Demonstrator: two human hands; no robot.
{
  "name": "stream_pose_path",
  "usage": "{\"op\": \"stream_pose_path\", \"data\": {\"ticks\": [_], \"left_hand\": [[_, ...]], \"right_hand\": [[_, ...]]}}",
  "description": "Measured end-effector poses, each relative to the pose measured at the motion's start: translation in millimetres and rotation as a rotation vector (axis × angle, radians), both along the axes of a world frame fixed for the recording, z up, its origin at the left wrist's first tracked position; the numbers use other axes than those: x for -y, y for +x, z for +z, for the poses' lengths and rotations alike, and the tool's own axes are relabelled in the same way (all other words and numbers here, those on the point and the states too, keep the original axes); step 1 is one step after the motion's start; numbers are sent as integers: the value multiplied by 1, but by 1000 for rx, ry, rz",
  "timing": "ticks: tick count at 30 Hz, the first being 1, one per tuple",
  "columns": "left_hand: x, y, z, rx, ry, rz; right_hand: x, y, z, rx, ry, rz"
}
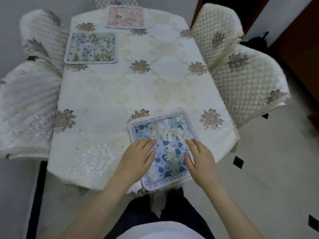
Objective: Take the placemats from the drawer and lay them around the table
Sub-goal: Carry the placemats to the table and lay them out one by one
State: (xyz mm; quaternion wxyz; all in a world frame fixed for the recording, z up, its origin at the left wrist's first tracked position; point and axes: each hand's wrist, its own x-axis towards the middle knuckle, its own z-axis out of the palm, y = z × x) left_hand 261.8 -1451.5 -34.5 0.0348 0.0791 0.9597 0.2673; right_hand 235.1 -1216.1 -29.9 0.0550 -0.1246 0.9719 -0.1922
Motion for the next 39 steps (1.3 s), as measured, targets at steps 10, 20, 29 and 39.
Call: {"op": "stream_pose_path", "data": {"ticks": [10, 20, 29, 39], "left_hand": [[-41, -19, -31, 149, -74, 313], [-64, -12, -86, 500, -13, 722], [-66, -7, -80, 231, 180, 925], [-58, 6, -60, 349, 652, 925]], "right_hand": [[-30, -97, -36, 139, 66, 227], [-47, -115, -80, 342, 157, 202], [-58, -119, -74, 381, -56, 87], [-75, -136, -60, 621, -408, 43]]}}
